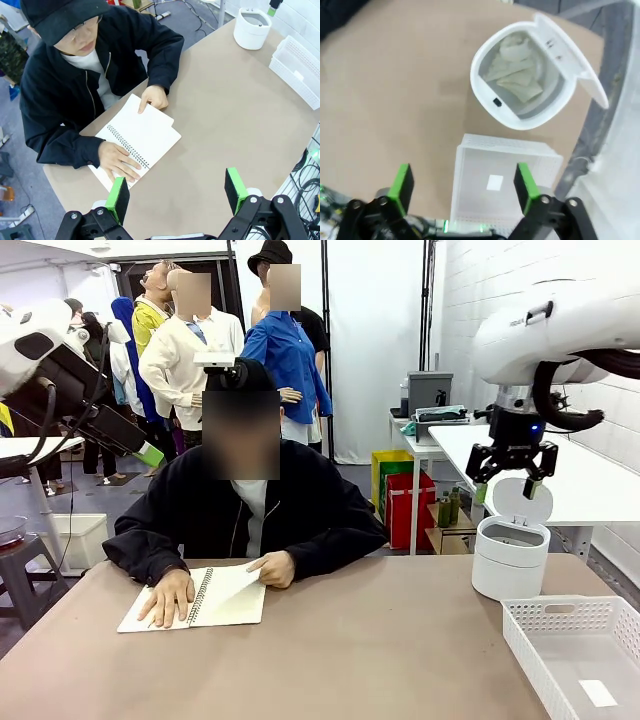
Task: Sort the paper based on its condition.
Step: If a person hands you a paper, place it in the Organizing basket , and if it's crumpled, put it in the Trash can.
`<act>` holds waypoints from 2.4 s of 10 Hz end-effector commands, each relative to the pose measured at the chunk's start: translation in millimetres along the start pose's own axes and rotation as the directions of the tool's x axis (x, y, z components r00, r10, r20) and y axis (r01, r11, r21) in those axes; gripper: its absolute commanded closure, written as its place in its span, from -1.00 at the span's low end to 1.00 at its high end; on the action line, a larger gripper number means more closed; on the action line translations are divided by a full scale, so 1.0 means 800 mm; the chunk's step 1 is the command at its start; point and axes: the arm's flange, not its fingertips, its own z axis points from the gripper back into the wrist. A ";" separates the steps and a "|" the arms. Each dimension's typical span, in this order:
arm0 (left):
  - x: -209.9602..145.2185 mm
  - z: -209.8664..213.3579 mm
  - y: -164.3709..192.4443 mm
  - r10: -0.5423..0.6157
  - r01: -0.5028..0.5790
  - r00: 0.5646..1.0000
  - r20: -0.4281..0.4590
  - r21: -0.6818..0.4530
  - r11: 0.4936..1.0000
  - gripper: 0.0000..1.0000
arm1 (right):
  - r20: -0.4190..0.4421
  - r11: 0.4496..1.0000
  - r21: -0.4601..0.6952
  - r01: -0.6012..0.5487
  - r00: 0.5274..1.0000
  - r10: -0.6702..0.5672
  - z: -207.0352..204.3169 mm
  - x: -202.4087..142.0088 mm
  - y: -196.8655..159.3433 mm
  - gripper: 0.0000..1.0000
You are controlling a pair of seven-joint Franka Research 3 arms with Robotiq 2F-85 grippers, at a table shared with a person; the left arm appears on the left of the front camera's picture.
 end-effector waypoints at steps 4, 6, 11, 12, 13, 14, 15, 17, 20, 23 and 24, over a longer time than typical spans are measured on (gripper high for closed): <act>0.000 0.001 0.001 0.001 -0.001 1.000 0.002 0.000 1.000 -1.00 | 0.056 0.996 0.008 0.093 0.994 -0.093 0.001 0.012 -0.033 -1.00; 0.000 0.001 0.001 0.001 -0.001 1.000 0.002 0.000 1.000 -1.00 | 0.056 0.996 0.008 0.093 0.994 -0.093 0.001 0.012 -0.033 -1.00; 0.000 0.001 0.001 0.001 -0.001 1.000 0.002 0.000 1.000 -1.00 | 0.056 0.996 0.008 0.093 0.994 -0.093 0.001 0.012 -0.033 -1.00; 0.000 0.001 0.001 0.001 -0.001 1.000 0.002 0.000 1.000 -1.00 | 0.047 0.997 -0.001 0.073 0.996 -0.073 0.002 0.009 -0.036 -1.00; 0.000 0.001 0.001 0.001 -0.001 1.000 0.002 0.000 1.000 -1.00 | 0.117 0.999 0.047 -0.010 0.993 0.004 0.020 -0.026 -0.005 -1.00; 0.000 0.001 0.001 0.001 -0.001 1.000 0.002 0.000 1.000 -1.00 | 0.176 0.986 0.124 -0.110 0.981 0.087 0.042 -0.049 0.025 -1.00; 0.000 0.001 0.001 0.001 -0.001 1.000 0.002 0.000 1.000 -1.00 | 0.221 0.967 0.171 -0.189 0.964 0.150 0.059 -0.063 0.048 -1.00; 0.000 0.001 0.001 0.001 -0.001 1.000 0.002 0.000 1.000 -1.00 | 0.307 0.902 0.285 -0.324 0.922 0.235 0.095 -0.085 0.086 -1.00; 0.000 0.001 0.001 0.001 -0.001 1.000 0.002 0.000 1.000 -1.00 | 0.471 0.763 0.321 -0.561 0.793 0.386 0.133 -0.111 0.124 -1.00; 0.000 0.001 0.001 0.001 -0.001 1.000 0.002 0.000 1.000 -1.00 | 0.590 0.645 0.232 -0.728 0.633 0.501 0.136 -0.131 0.153 -1.00; 0.000 0.001 0.001 0.001 -0.001 1.000 0.002 0.000 1.000 -1.00 | 0.618 0.605 0.210 -0.768 0.584 0.526 0.144 -0.143 0.162 -1.00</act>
